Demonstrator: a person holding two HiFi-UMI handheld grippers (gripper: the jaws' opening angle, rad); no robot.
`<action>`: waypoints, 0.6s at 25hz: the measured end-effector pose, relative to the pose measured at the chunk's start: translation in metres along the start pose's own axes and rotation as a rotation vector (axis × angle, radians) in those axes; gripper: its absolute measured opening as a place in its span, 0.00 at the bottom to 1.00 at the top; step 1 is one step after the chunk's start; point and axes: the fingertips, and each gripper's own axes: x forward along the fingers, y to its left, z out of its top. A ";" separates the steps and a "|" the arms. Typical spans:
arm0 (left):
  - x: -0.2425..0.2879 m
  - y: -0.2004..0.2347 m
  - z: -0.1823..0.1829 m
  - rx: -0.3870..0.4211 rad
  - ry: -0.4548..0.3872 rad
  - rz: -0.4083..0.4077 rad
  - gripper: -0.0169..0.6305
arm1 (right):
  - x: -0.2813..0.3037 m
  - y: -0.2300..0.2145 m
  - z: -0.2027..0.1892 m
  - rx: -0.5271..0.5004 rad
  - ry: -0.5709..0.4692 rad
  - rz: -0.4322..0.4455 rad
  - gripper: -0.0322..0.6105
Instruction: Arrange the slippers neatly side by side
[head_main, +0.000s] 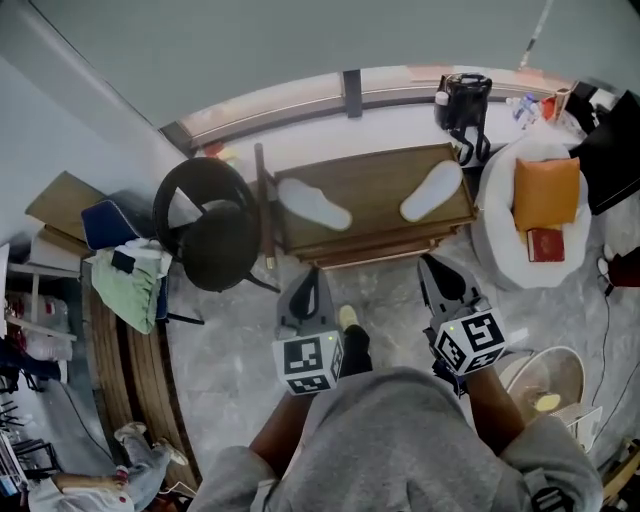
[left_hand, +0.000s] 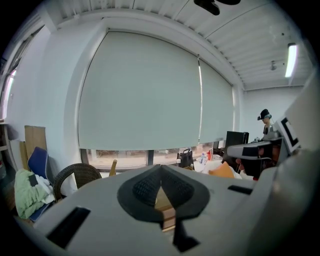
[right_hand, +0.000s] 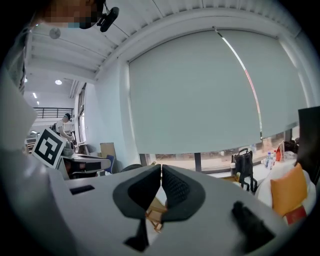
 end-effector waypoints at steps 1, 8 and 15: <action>0.008 0.005 0.001 0.000 0.006 -0.002 0.05 | 0.008 -0.003 0.001 0.002 0.005 -0.008 0.09; 0.068 0.037 0.005 -0.010 0.055 -0.008 0.05 | 0.066 -0.032 0.007 0.014 0.040 -0.059 0.09; 0.112 0.060 0.007 -0.017 0.082 -0.027 0.05 | 0.106 -0.058 0.010 0.028 0.052 -0.135 0.09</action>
